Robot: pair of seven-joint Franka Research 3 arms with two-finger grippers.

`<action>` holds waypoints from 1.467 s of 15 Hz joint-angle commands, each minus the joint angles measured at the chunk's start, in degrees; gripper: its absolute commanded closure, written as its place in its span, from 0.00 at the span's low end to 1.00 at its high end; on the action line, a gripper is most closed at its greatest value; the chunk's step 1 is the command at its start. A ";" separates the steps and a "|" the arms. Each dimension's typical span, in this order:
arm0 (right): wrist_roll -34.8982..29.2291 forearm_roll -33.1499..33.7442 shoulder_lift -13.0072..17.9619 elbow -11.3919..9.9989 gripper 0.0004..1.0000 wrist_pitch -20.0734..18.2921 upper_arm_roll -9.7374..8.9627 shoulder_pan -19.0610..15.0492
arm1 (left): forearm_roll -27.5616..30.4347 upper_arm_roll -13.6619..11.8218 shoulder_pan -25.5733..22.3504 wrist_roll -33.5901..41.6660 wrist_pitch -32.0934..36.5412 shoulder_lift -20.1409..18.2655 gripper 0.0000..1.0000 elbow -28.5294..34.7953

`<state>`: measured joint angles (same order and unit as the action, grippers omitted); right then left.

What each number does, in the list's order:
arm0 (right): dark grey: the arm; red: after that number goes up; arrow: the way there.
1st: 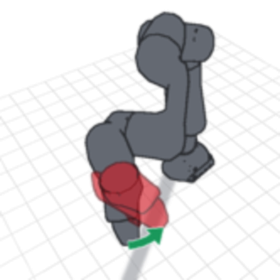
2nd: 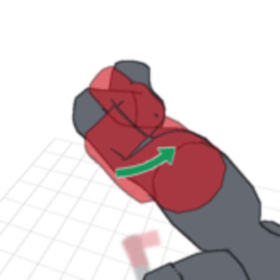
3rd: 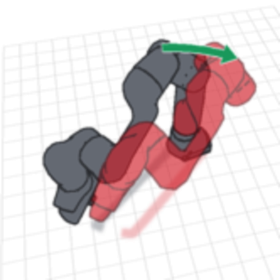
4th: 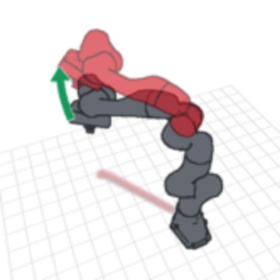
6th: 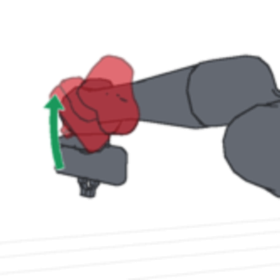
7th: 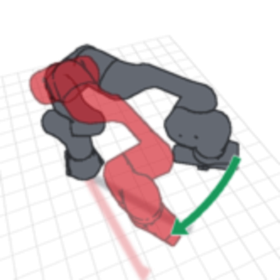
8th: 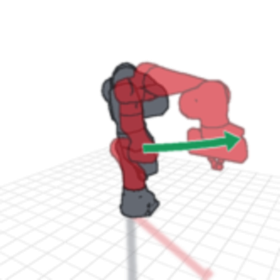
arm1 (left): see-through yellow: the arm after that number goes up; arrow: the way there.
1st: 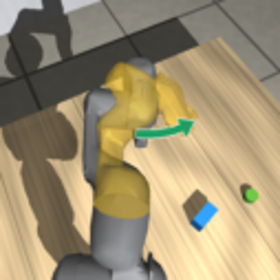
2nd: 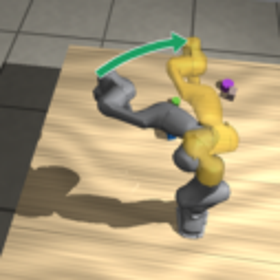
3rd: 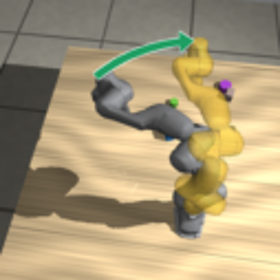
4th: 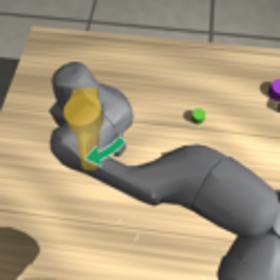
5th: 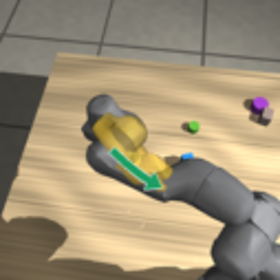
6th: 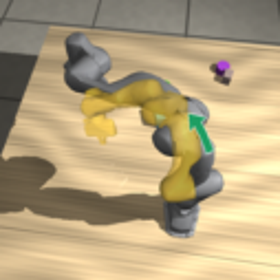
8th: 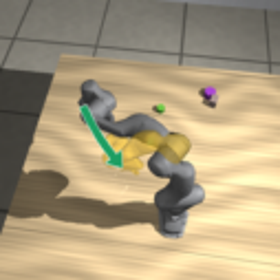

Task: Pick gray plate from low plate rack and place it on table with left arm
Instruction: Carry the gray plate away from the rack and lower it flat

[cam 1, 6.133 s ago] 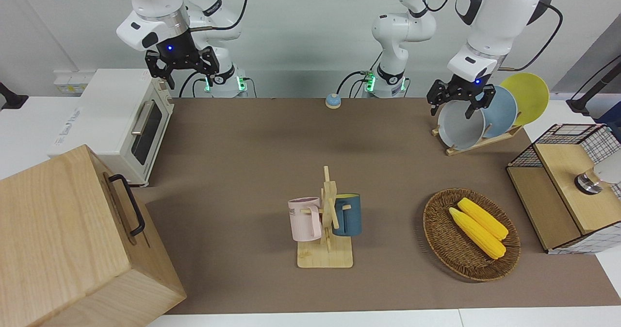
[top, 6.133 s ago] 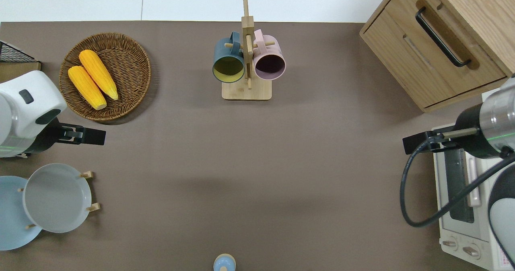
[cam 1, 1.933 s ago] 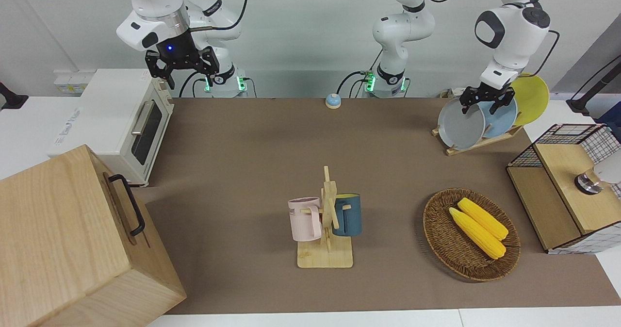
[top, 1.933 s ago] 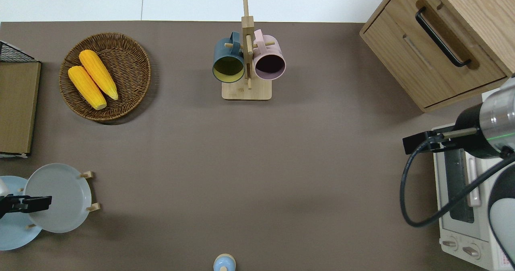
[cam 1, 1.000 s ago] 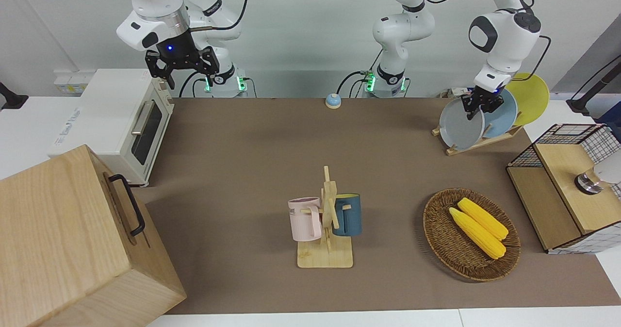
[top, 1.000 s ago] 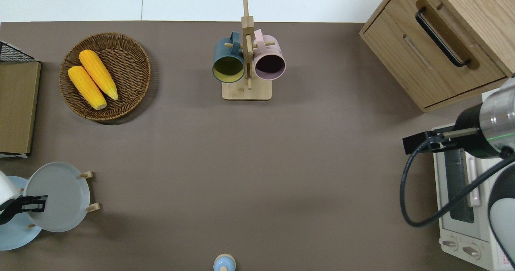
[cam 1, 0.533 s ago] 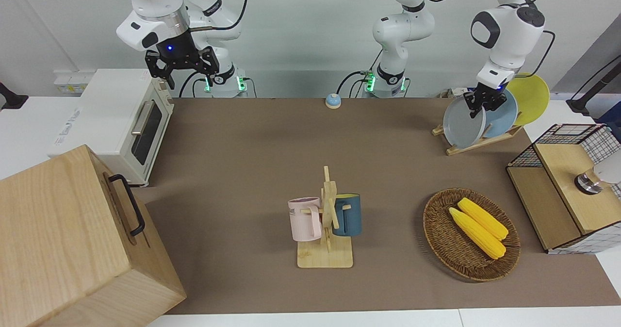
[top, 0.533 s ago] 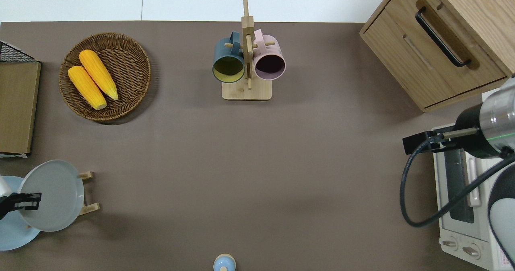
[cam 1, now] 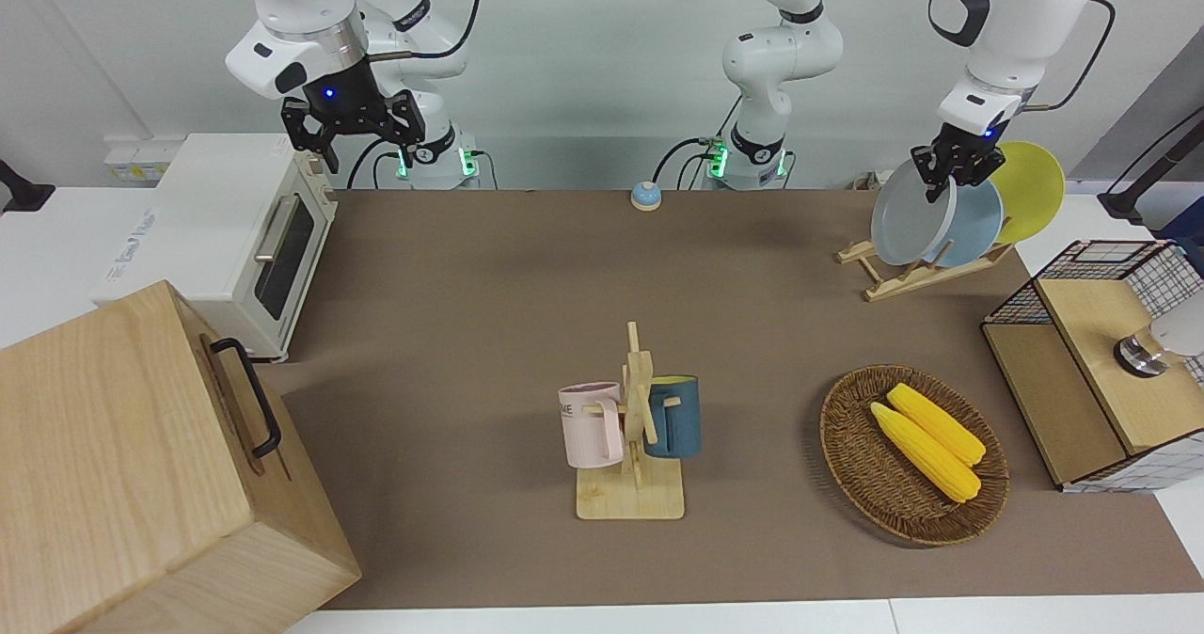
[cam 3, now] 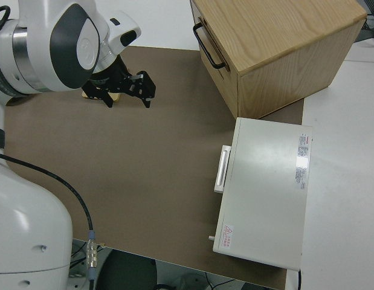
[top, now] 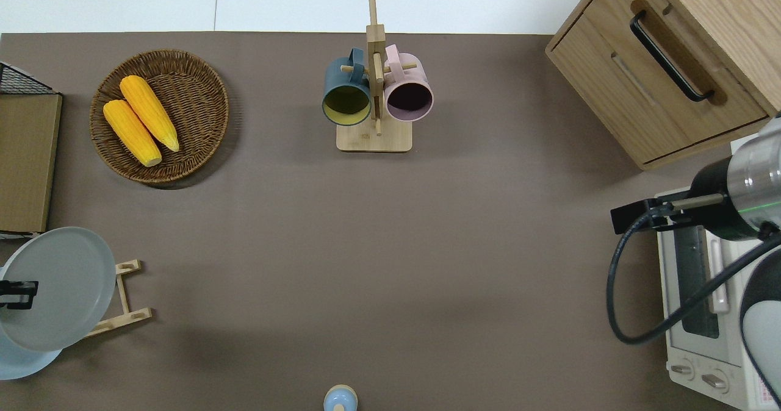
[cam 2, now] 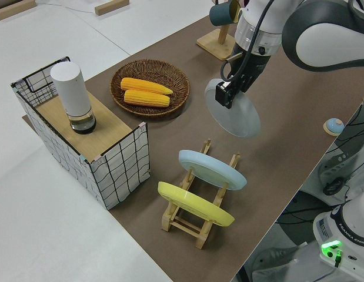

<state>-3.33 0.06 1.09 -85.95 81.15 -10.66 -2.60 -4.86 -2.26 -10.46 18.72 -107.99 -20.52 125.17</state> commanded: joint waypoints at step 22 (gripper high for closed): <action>-0.01 -0.59 0.14 0.35 0.01 -0.82 -0.33 -0.56 | 33.67 6.56 1.76 -2.31 -0.81 -0.05 1.00 12.35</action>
<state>-3.33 0.06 1.09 -85.95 81.15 -10.66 -2.60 26.08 4.64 -9.20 11.47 -105.21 -19.97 133.15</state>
